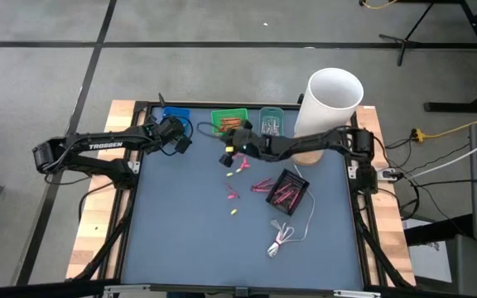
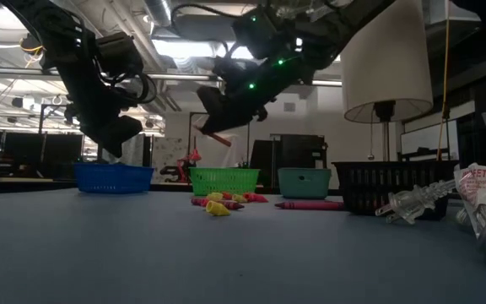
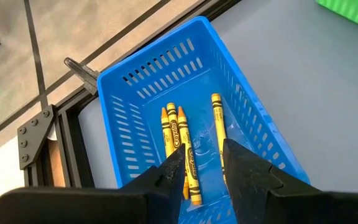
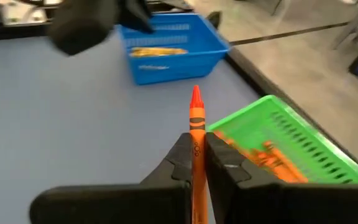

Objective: Sort crayons
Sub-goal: Put the orange crayon into the green bin

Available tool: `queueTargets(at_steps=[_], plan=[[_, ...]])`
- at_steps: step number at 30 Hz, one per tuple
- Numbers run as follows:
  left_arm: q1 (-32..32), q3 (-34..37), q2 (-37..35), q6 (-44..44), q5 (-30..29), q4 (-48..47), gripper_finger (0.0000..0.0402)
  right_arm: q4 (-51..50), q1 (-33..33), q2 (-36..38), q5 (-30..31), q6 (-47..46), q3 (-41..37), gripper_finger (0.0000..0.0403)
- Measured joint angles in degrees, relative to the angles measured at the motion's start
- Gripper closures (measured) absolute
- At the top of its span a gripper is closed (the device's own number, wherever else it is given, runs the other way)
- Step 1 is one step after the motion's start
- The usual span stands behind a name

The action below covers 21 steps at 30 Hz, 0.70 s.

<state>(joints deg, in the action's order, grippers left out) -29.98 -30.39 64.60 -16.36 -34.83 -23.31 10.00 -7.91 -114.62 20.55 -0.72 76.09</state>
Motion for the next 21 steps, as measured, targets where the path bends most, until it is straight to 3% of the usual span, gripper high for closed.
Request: queueTargets(at_steps=[11,17,21], plan=[[0.0,0.0,0.0,0.0,0.0,0.0,0.0309,0.5,-9.2,0.0,-0.5,3.2,0.0,0.0381],[0.0,0.0,0.0,0.0,0.0,0.0,0.0309,0.5,-12.6,-0.1,-8.7,2.5,0.0,0.0381],[0.0,0.0,0.0,0.0,0.0,0.0,0.0309,0.5,-13.2,-0.1,-10.6,2.5,0.0,0.0381]])
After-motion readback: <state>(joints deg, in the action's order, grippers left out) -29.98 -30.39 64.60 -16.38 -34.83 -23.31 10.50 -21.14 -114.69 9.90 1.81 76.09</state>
